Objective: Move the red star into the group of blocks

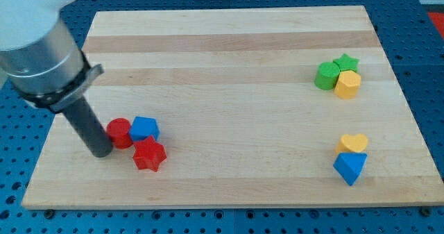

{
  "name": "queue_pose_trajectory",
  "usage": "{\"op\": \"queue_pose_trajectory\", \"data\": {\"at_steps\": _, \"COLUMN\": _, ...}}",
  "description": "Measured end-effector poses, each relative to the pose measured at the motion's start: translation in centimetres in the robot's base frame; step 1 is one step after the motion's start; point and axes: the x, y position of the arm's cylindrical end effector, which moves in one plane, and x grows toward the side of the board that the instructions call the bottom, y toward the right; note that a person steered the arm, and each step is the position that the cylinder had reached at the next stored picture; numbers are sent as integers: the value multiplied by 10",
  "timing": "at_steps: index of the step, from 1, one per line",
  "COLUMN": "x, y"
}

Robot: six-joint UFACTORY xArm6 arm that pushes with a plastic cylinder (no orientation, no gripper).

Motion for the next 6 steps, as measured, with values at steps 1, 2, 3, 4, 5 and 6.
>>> {"op": "queue_pose_trajectory", "data": {"at_steps": 1, "x": 0, "y": 0}}
{"op": "queue_pose_trajectory", "data": {"at_steps": 2, "x": 0, "y": -34}}
{"op": "queue_pose_trajectory", "data": {"at_steps": 3, "x": 8, "y": -45}}
{"op": "queue_pose_trajectory", "data": {"at_steps": 4, "x": 9, "y": -24}}
{"op": "queue_pose_trajectory", "data": {"at_steps": 5, "x": 9, "y": 18}}
{"op": "queue_pose_trajectory", "data": {"at_steps": 6, "x": 9, "y": 60}}
